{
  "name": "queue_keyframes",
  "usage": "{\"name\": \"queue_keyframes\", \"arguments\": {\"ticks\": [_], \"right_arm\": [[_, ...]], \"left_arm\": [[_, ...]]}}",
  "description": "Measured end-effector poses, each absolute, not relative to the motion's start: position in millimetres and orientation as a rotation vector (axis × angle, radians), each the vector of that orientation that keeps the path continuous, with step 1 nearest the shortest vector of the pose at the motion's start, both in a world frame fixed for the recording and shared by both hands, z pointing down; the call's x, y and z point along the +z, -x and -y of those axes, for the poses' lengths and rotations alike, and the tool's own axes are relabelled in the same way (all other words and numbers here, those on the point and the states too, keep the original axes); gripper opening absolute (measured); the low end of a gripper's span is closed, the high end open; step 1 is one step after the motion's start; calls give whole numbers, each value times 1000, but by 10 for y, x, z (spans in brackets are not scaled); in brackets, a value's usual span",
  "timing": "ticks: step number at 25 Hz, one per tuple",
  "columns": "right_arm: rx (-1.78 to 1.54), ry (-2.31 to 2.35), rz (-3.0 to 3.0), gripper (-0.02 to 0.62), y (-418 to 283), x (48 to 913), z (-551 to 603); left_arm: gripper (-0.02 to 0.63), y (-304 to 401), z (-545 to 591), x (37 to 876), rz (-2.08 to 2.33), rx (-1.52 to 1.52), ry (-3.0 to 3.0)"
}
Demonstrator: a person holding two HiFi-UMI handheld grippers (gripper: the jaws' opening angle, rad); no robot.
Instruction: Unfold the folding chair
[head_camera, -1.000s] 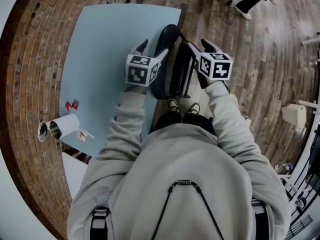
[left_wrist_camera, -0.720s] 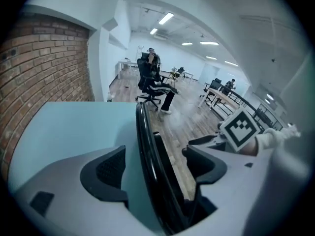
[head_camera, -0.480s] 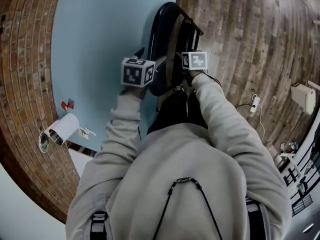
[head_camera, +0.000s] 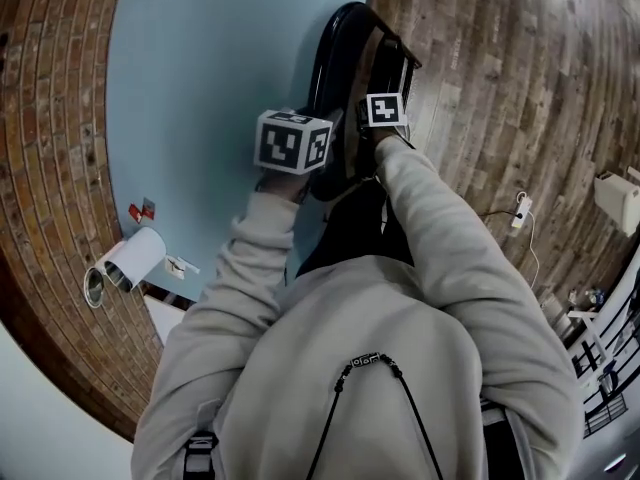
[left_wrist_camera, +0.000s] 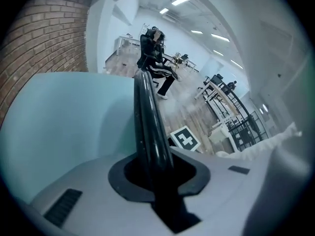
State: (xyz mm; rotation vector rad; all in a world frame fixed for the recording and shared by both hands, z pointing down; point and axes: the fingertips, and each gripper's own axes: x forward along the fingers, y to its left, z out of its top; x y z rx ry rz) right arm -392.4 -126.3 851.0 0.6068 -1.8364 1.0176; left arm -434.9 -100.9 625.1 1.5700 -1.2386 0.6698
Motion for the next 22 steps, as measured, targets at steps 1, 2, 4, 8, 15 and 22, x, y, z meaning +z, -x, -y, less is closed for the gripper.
{"name": "queue_keyframes", "arguments": {"ticks": [1,2,4,8,15,22], "right_arm": [[1009,-635,1820,175,3884,8499,1270],[1018,-655,1812,167,3869,8488,1271],[1012,-689,1779,160,3740,8490,1289],[1055,-656,1825,152,3561,8366,1320],[1288,-586,1906,130,2606,8328,1446],[1552,-324,2064,126,1162,8512,1735]], "left_arm": [[80,4374,1002,6252,1247,674,-1562],[78,4388,1004,6252,1257,673,-1556],[73,4385,1013,6258,1273,642,-1542],[67,4317,1022,6251,1300,584,-1511],[61,3966,1073,6209,1308,554,-1505],[58,3191,1131,6337,1326,546,-1466]]}}
